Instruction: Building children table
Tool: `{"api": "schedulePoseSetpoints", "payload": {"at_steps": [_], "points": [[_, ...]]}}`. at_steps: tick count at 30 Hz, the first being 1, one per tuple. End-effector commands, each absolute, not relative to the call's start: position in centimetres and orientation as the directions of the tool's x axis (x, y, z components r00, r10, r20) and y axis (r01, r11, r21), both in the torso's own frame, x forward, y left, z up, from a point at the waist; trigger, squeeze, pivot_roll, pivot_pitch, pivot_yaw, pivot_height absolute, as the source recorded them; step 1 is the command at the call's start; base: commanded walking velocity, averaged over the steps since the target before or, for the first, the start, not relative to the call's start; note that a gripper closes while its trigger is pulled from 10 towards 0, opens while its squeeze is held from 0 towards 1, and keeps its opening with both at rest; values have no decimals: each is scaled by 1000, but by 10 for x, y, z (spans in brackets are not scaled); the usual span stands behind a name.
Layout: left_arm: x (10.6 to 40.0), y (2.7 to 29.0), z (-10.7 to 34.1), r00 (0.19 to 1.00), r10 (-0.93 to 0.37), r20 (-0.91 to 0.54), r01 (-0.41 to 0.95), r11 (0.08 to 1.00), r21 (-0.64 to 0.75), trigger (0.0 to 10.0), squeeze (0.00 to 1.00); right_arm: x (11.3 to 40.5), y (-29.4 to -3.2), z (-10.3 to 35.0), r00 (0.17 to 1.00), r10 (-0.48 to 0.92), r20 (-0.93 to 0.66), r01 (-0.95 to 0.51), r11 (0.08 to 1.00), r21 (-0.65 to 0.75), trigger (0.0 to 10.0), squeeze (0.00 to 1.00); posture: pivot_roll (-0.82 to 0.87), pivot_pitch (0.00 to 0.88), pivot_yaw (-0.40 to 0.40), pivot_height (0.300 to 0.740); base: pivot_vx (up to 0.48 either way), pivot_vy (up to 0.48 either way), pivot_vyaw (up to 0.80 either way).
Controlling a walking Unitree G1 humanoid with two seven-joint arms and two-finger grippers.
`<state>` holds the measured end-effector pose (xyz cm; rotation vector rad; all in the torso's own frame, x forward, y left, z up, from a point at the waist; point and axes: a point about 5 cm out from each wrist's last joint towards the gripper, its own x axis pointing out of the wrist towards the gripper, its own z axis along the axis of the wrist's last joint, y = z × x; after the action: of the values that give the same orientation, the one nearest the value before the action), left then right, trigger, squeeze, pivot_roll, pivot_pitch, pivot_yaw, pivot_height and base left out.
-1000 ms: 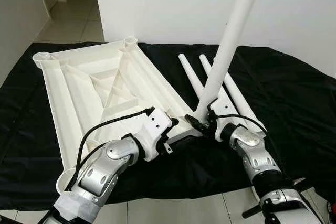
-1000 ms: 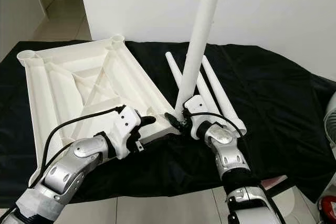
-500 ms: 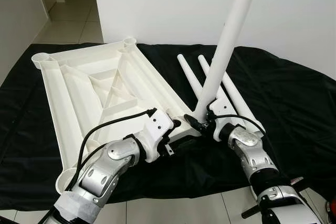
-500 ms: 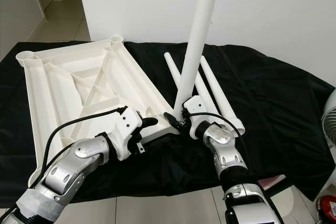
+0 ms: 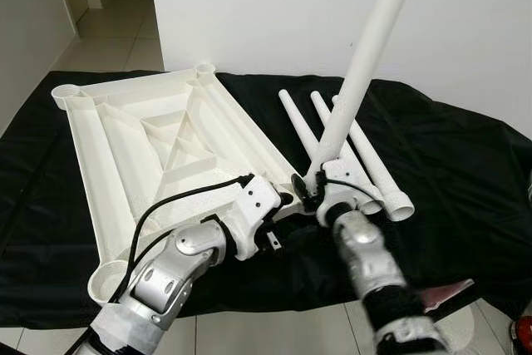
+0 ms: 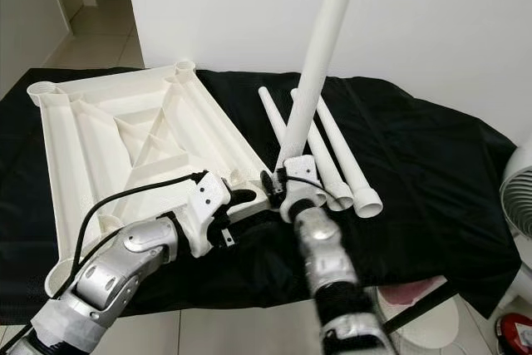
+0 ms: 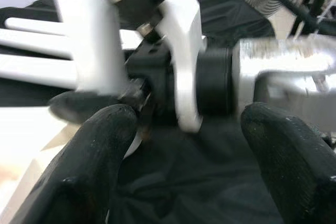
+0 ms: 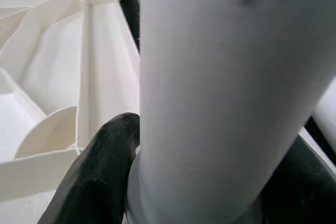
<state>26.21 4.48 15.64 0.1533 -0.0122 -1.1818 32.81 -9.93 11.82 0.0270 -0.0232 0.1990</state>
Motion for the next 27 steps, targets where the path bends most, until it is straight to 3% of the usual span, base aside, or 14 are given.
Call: {"api": "schedulePoseSetpoints", "payload": {"at_steps": [1,5,12,13,22,23,24,27], "points": [[259,41,157,299,-951,-81,949,287,133,10000,0,324,-97,110,987,157,-14,-155,984,86,10000,0,37,10,-67,740,0,0,0],[259,40,157,296,-952,-80,950,284,133,10000,0,321,-82,117,985,172,14,-172,980,98,10000,0,37,2,-67,740,0,0,0],[258,39,156,290,-954,-81,952,278,131,10000,0,322,-87,122,988,156,23,-157,983,94,10000,0,37,0,-68,740,0,0,0],[258,39,156,290,-954,-81,951,278,133,10000,0,322,-89,123,989,145,24,-147,985,91,10000,1000,38,0,-70,740,0,0,0],[259,39,156,295,-952,-83,950,283,134,10000,0,321,-101,130,971,227,70,-232,970,72,10000,1000,36,0,-71,740,0,0,0],[259,39,155,296,-952,-83,950,283,133,10000,0,321,-103,132,962,261,76,-266,962,63,10000,945,36,0,-71,740,0,0,0],[259,39,155,296,-951,-84,950,284,132,10000,0,321,-106,134,951,297,81,-301,952,48,10000,0,36,0,-71,740,0,0,0],[259,39,155,297,-951,-84,949,285,131,10000,0,322,-111,137,935,344,88,-347,938,17,10000,0,36,0,-71,740,0,0,0]]}}
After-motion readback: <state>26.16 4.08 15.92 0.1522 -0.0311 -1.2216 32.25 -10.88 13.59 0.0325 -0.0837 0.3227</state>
